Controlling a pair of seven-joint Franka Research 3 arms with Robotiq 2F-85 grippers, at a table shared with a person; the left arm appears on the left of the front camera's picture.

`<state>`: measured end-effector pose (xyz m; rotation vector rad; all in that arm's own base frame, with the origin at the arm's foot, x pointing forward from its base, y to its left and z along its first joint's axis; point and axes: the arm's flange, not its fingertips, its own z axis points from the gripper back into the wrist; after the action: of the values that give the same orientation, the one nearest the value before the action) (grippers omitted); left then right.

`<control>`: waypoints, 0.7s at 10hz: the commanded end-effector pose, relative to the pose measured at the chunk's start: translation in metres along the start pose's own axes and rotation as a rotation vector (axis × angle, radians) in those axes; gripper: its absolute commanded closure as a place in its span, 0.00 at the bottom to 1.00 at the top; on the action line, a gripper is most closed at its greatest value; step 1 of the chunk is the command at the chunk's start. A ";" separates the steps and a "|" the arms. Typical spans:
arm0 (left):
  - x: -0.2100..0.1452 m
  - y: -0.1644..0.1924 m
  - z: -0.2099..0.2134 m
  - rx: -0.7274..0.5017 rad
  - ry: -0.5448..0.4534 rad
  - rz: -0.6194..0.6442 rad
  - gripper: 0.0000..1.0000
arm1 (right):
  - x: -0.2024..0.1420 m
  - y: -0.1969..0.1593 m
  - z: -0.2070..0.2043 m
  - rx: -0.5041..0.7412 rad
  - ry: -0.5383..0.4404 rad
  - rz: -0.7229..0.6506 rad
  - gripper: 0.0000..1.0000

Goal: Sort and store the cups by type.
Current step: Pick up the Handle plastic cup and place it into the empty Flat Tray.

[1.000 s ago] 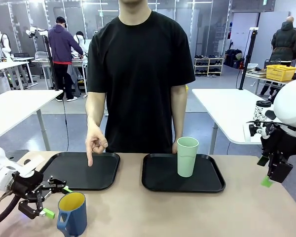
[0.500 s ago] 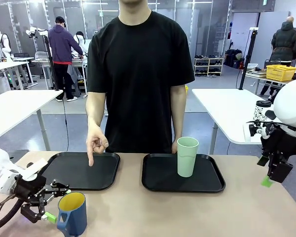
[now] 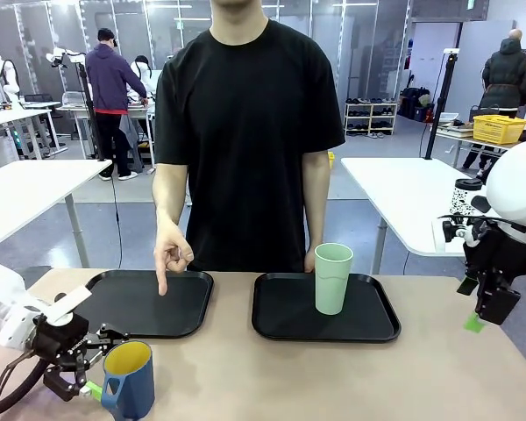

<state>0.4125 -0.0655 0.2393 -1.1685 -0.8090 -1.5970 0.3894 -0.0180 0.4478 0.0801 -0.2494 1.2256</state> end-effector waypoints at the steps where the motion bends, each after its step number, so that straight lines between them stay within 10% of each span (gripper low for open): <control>1: -0.004 0.006 -0.009 0.009 -0.035 -0.054 0.00 | 0.000 0.002 0.001 -0.004 0.016 -0.020 0.00; 7: -0.008 0.011 -0.028 -0.007 -0.067 -0.063 0.00 | 0.000 0.002 0.001 -0.004 0.016 -0.020 0.00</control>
<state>0.4199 -0.0926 0.2416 -1.2038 -0.8356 -1.6073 0.3894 -0.0181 0.4478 0.0802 -0.2494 1.2255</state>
